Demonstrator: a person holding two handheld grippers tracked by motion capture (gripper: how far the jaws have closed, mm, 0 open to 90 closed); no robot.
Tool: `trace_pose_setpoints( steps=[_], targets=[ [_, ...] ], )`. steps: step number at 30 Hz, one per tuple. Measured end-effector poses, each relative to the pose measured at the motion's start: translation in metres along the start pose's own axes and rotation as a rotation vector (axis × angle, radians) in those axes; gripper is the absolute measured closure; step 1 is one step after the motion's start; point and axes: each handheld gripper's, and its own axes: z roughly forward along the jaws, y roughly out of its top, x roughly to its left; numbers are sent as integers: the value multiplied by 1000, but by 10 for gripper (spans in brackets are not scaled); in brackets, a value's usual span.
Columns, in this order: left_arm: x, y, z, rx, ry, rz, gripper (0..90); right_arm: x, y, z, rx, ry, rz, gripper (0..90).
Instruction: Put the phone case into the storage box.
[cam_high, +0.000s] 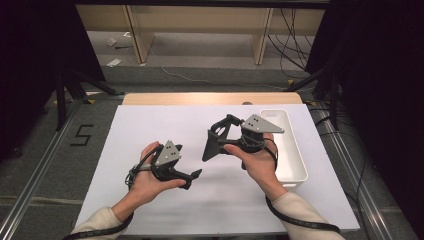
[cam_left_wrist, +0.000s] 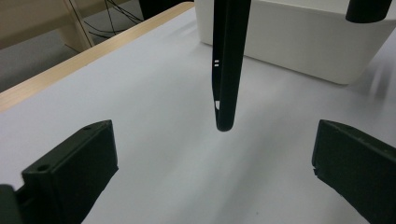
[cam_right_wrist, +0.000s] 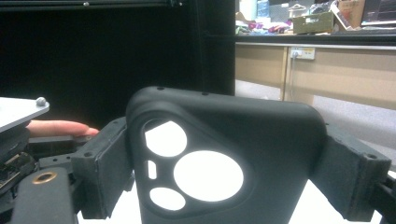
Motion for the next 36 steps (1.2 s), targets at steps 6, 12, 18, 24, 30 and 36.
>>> trace_pose_setpoints(
  steps=[6, 12, 18, 24, 30, 36],
  targets=[
    [2, -3, -6, -8, 6, -3, 0, -6, 3, -4, -9, -19, 0, 156],
    [3, -5, -9, -15, 7, -6, 0, -12, 6, -8, -17, -38, 1, 156],
    [4, -7, -11, -9, 12, -4, 0, -17, 7, -10, -20, -55, 0, 156],
    [5, -8, -14, -16, 16, -9, 0, -20, 9, -13, -16, -69, 8, 156],
    [6, -10, -16, -19, 19, -13, 0, -25, 10, -16, -24, -86, 3, 155],
    [7, -12, -17, -19, 22, -19, 0, -29, 12, -19, -28, -101, 6, 156]
  ],
)
